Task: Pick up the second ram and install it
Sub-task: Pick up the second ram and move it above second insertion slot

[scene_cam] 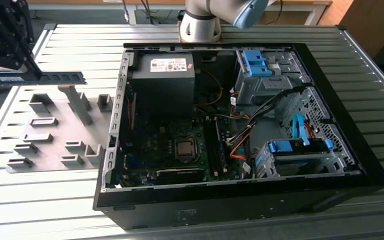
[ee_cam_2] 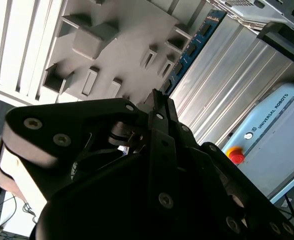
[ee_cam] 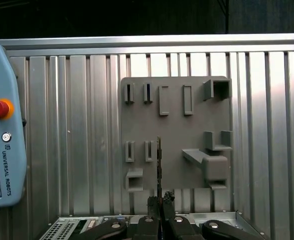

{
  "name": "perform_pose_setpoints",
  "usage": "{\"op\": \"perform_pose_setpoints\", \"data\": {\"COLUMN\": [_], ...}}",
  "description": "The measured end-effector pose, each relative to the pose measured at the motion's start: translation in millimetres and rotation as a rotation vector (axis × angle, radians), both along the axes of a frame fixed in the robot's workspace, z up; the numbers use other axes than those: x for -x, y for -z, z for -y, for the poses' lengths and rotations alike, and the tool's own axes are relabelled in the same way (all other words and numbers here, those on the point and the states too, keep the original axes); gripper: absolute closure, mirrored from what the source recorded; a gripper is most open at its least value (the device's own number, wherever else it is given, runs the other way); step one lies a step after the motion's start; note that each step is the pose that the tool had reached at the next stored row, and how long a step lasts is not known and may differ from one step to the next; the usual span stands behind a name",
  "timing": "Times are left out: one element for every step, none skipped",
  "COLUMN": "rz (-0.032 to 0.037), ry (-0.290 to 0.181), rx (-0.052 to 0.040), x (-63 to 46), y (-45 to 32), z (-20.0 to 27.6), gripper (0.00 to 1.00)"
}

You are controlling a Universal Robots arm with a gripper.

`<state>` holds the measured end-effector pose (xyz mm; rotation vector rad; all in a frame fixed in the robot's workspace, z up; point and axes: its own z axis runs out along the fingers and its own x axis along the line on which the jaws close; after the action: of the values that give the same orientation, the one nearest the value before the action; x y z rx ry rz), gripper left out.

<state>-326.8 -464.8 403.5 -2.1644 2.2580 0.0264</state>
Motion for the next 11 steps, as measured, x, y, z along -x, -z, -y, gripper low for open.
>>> {"op": "perform_pose_setpoints", "data": {"rz": [0.0,0.0,0.0,0.0,0.0,0.0,0.0,0.0,0.0,0.0,0.0], "ry": [0.0,0.0,0.0,0.0,0.0,0.0,0.0,0.0,0.0,0.0,0.0], "rx": [0.0,0.0,0.0,0.0,0.0,-0.0001,-0.0001,0.0,-0.0001,0.0,0.0], "x": [-1.1,-2.4,-3.9,-5.8,-7.8,-10.0,-12.4,-14.9,-17.4,-20.0,-22.6], "y": [0.0,0.0,0.0,0.0,0.0,0.0,0.1,0.1,0.1,0.1,0.1], "z": [0.0,0.0,0.0,0.0,0.0,0.0,0.0,0.0,0.0,0.0,0.0], "gripper": [0.86,0.86,0.86,0.86,0.86,0.86,0.86,0.86,0.86,0.86,0.86]}}
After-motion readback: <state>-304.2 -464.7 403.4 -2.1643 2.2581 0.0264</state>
